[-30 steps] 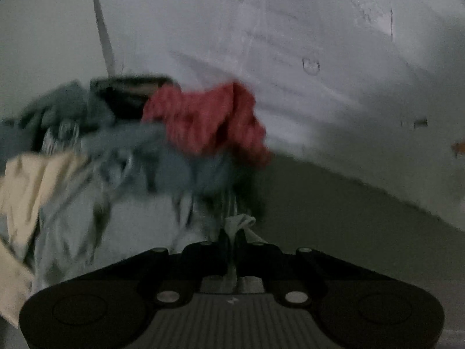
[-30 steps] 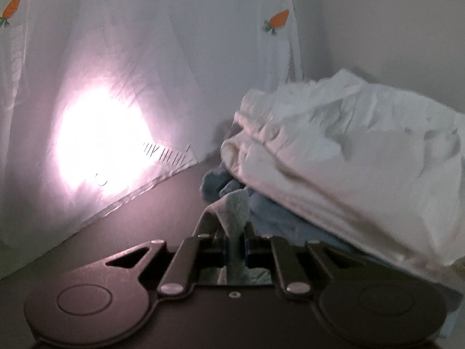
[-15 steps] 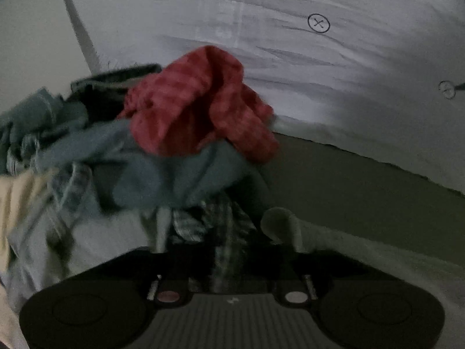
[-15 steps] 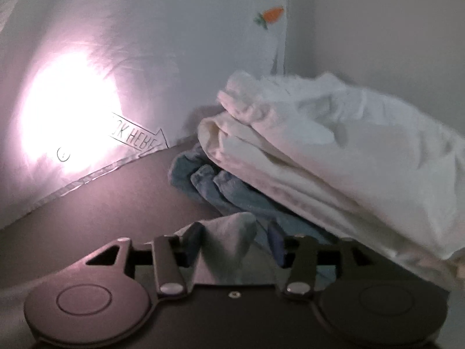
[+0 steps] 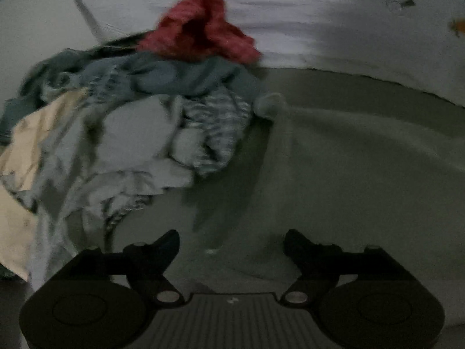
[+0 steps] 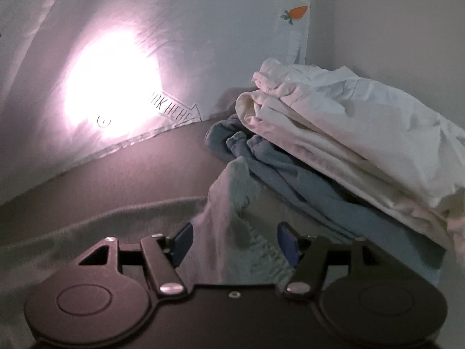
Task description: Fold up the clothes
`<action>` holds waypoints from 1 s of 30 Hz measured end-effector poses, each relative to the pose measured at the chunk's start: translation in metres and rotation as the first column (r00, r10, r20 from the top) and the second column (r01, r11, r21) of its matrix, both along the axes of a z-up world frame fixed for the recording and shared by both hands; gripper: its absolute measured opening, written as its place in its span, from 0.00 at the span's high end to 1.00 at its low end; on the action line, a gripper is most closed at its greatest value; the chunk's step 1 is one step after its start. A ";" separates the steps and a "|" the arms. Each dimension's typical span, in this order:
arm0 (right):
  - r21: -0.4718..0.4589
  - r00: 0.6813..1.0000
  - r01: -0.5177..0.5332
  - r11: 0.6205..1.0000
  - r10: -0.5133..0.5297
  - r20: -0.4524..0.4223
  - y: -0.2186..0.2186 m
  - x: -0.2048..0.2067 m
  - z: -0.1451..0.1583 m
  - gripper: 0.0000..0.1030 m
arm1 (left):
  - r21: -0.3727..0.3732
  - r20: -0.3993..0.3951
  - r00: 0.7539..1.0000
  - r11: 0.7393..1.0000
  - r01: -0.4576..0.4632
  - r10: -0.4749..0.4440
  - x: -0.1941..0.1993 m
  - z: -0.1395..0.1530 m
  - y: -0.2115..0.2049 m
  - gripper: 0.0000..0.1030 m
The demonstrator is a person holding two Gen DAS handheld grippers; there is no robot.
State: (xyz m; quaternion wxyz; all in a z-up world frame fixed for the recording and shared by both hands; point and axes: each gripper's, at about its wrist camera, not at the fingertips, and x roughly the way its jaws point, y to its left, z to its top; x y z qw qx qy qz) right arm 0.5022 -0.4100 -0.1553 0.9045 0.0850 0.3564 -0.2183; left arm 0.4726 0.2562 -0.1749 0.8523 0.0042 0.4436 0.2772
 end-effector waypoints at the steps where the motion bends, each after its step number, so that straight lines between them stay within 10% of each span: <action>1: -0.006 1.000 -0.003 1.000 0.003 0.000 0.001 -0.004 0.001 0.37 | 0.016 -0.001 1.000 1.000 -0.023 0.023 -0.002 -0.001 0.003 0.21; 8: 0.028 0.999 0.015 0.999 -0.017 0.043 -0.007 -0.047 0.017 0.29 | -0.003 0.050 0.991 0.992 -0.126 0.126 -0.030 0.026 0.018 0.22; 20: 0.168 0.975 0.175 0.970 -0.195 0.105 -0.065 -0.171 0.007 0.37 | -0.381 0.077 0.996 0.925 -0.005 0.037 -0.154 0.041 -0.084 0.21; 30: 0.343 0.964 0.241 0.908 -0.266 0.026 -0.101 -0.182 -0.037 0.42 | -0.309 -0.045 0.980 0.935 0.173 -0.196 -0.195 0.019 -0.167 0.16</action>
